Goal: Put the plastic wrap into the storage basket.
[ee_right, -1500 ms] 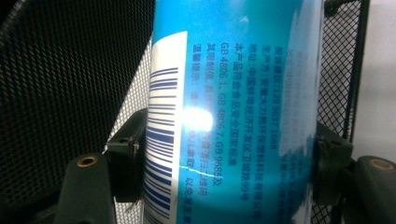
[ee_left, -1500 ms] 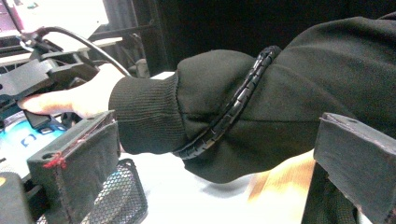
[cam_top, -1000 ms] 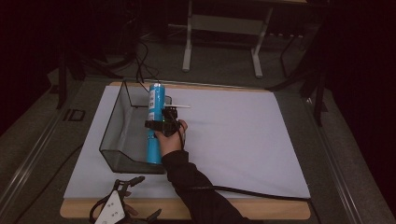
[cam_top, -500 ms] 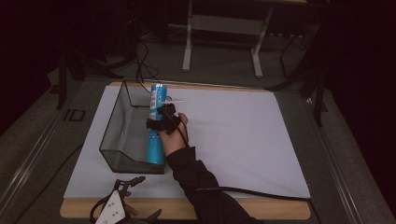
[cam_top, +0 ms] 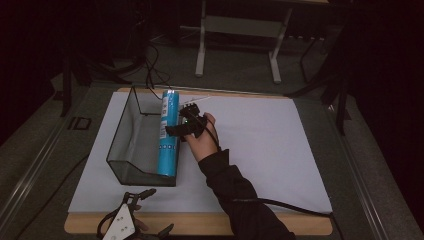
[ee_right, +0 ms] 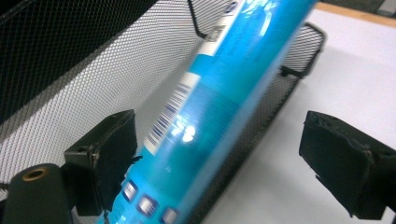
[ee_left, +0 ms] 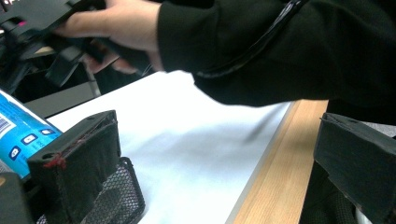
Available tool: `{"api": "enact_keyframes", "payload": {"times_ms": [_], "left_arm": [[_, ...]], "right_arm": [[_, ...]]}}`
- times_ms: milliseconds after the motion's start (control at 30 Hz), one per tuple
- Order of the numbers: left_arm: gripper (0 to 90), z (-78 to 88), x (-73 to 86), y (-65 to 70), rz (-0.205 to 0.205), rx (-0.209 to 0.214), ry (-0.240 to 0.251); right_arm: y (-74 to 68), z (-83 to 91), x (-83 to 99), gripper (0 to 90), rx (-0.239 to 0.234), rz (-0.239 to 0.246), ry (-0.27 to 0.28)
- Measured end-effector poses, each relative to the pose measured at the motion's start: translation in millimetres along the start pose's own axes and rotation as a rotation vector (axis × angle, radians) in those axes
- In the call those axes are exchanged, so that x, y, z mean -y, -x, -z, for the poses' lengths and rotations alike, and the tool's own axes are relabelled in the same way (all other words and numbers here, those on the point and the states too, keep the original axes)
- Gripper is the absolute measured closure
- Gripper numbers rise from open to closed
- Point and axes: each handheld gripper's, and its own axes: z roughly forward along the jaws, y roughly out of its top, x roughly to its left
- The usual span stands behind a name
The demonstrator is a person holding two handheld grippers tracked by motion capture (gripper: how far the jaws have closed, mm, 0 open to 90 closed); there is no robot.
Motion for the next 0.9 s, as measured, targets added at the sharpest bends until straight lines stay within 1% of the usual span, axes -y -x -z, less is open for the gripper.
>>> {"api": "enact_keyframes", "payload": {"times_ms": [67,133,167,233,367,467,500,633,733,833,900], "left_arm": [[1.2,-0.2,0.0,0.0,-0.001,0.0,-0.001],[1.2,-0.5,0.1,0.1,-0.001,0.001,-0.002],[1.2,-0.6,0.1,0.2,-0.002,0.001,-0.002],[1.1,-1.2,0.3,0.2,-0.001,0.002,-0.005],[1.1,-1.9,0.4,0.4,-0.002,0.001,-0.007],[1.1,-2.3,0.6,0.1,-0.003,-0.001,-0.01],[1.1,-2.4,0.6,0.1,-0.002,0.0,-0.01],[1.1,-2.4,0.8,0.1,-0.002,-0.002,-0.011],[1.1,-3.0,1.0,0.0,-0.001,-0.002,-0.013],[1.1,-3.3,0.9,0.3,-0.002,0.0,-0.014],[1.1,-3.2,0.9,0.5,-0.003,0.001,-0.015]], "right_arm": [[4.5,9.1,1.1,11.4,0.01,0.02,0.006],[9.4,17.2,2.7,11.4,0.013,0.022,0.012],[13.4,22.9,4.0,11.7,0.017,0.033,0.023],[20.0,32.2,7.0,12.9,0.016,0.031,0.033],[32.0,48.8,15.5,12.9,0.032,0.051,0.042],[40.6,58.3,22.1,12.9,0.043,0.057,0.043],[44.2,62.2,25.2,12.9,0.054,0.064,0.044],[57.4,74.2,37.6,13.0,0.05,0.062,0.038],[66.5,83.4,47.6,13.2,0.048,0.049,0.051],[76.5,92.5,60.2,13.1,0.062,0.044,0.08],[82.7,97.0,67.4,13.0,0.069,0.038,0.086]]}}
